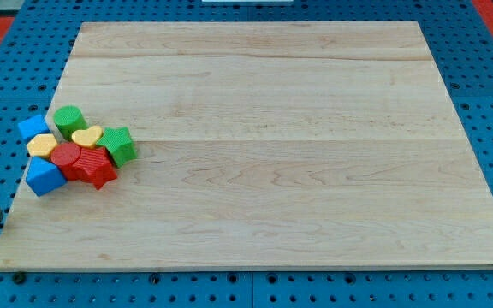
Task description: Drag the blue cube into the left side of the green circle
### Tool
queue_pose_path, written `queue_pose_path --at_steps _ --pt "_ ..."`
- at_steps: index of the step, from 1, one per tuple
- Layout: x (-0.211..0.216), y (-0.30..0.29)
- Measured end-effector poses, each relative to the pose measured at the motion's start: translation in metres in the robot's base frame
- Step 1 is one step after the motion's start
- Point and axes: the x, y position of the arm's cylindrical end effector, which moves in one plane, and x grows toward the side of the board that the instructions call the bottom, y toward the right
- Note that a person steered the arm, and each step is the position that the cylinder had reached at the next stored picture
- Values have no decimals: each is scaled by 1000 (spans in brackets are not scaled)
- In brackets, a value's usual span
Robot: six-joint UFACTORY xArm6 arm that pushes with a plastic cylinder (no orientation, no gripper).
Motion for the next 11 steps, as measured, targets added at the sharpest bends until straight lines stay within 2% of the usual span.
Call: queue_pose_path --at_steps 1,3,4,5,7,10,11 --pt "-31 1" --pt "-82 43" --pt "-85 39" --pt "-90 10" --pt "-86 0" --pt "-139 13" --pt "-129 40"
